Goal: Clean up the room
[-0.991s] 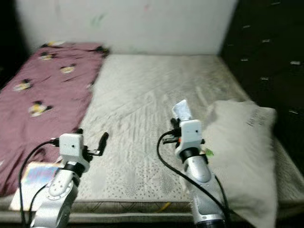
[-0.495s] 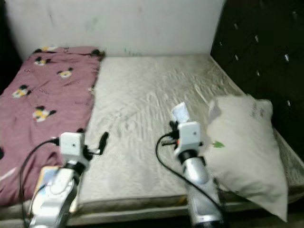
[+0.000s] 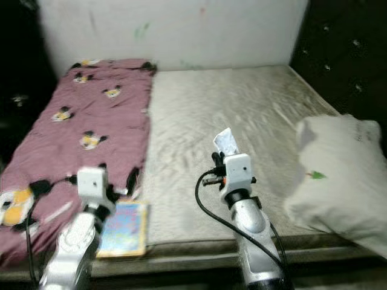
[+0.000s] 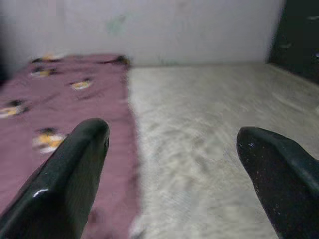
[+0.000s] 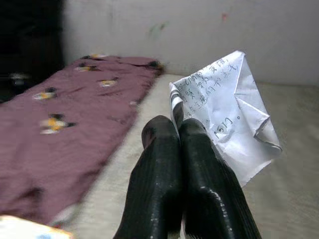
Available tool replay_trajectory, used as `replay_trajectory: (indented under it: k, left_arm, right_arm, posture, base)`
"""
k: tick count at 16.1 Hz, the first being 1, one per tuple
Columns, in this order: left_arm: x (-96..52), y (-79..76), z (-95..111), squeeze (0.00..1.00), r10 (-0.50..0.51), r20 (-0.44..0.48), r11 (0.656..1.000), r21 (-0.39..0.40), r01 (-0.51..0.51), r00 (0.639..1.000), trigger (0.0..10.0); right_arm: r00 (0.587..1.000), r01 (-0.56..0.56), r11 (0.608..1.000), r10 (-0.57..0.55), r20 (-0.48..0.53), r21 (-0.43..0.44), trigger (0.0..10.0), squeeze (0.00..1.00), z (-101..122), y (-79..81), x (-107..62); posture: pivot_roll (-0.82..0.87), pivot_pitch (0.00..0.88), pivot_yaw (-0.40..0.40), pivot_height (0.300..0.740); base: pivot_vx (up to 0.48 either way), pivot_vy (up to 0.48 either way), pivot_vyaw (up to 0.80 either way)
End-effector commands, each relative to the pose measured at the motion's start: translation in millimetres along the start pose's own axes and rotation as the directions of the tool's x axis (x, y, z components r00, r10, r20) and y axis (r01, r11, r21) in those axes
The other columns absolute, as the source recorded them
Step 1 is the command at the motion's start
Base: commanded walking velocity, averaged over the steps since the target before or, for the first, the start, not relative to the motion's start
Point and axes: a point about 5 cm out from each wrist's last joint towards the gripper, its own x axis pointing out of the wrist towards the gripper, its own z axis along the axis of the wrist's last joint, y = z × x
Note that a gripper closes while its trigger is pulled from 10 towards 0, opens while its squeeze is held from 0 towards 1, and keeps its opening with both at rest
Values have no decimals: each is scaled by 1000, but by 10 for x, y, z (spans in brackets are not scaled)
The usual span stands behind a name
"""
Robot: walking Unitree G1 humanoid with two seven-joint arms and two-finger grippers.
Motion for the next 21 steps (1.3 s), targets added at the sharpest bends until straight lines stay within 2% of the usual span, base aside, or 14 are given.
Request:
replay_trajectory:
  k: [1,7,10,17,21]
  left_arm:
    - [6,32,17,0,10,1,1000,8,-10,1000,10000]
    - [-4,-24,49,0,-45,28,999,-21,45,999,10000]
    - [-6,-30,52,0,-54,31,998,-29,55,998,10000]
    - [6,-27,47,0,-58,26,998,-34,59,998,10000]
    - [13,-13,19,0,-23,7,999,-41,23,1000,10000]
  right_arm:
    - [1000,-5,1000,5,21,-8,10000,0,51,6,16]
    - [1000,-11,999,11,1,-35,10000,0,11,-2,-12]
    - [1000,-10,999,10,-3,-42,10000,0,3,-9,-18]
    - [1000,-11,999,11,-6,-46,10000,0,-4,-6,-6]
    - [1000,-8,999,8,-9,-50,10000,0,-19,-16,-12]
  posture:
    - [65,0,22,740]
    - [55,0,22,740]
    - [52,0,21,740]
    - [53,0,21,740]
    - [54,0,21,740]
  base:
    - [0,480,0]
    - [0,80,0]
    - [285,0,0]
    - [331,0,0]
    - [0,0,0]
